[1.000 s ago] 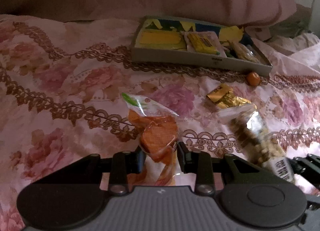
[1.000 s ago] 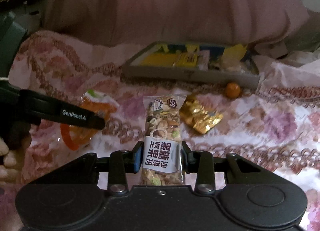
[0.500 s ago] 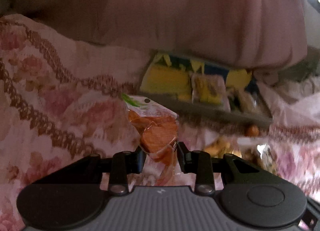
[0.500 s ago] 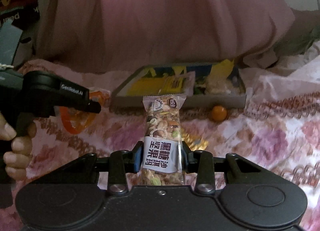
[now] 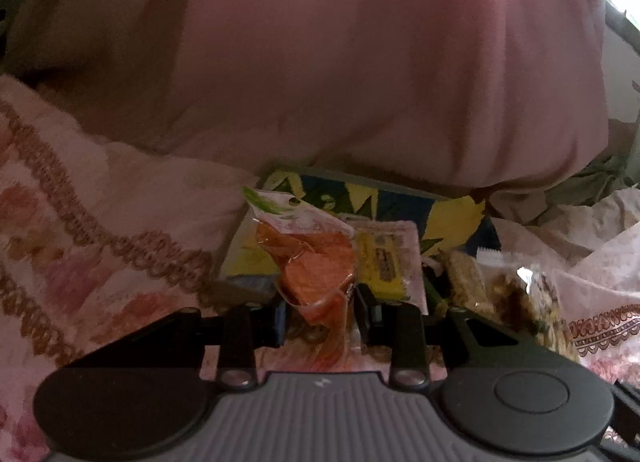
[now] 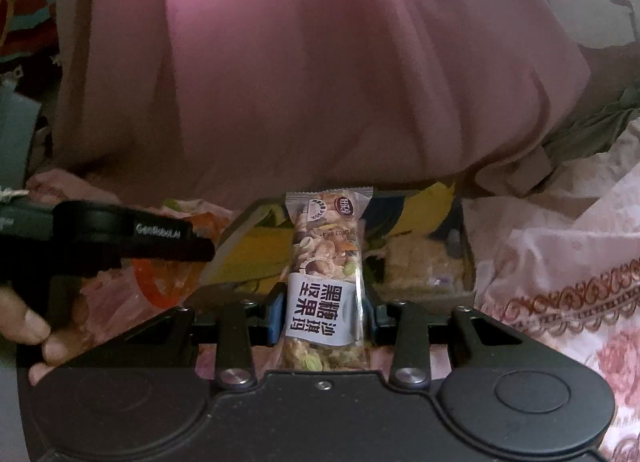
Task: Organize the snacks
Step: 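Carry the nut bar and candy bag over the box with both grippers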
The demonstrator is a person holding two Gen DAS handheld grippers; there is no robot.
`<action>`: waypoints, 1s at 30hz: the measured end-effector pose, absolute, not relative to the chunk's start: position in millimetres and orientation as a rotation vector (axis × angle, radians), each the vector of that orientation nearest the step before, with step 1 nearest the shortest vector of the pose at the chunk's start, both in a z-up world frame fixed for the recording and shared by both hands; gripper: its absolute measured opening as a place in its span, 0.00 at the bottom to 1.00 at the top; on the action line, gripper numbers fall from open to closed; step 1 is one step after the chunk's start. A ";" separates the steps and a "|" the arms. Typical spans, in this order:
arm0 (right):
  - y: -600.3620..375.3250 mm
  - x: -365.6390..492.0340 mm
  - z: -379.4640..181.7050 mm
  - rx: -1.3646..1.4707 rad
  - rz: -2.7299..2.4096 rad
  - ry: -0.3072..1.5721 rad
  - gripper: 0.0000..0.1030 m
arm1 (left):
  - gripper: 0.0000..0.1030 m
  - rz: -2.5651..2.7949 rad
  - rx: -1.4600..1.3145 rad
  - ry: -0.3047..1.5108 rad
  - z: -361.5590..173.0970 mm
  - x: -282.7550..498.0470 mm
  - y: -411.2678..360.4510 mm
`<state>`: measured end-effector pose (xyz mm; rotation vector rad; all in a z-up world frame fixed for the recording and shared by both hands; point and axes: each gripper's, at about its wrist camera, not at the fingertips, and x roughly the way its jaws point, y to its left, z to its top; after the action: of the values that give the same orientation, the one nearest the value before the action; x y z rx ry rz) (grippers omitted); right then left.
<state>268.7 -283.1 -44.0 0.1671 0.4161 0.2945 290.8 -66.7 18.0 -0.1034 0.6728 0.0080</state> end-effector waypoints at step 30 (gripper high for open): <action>-339.2 400.5 -105.6 0.264 0.198 0.502 0.39 | 0.35 -0.009 0.011 0.719 -51.6 404.4 -154.7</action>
<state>400.5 -339.2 -105.6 0.2635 0.5019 0.1985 404.4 -154.7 -51.6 0.0112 0.7189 -0.0092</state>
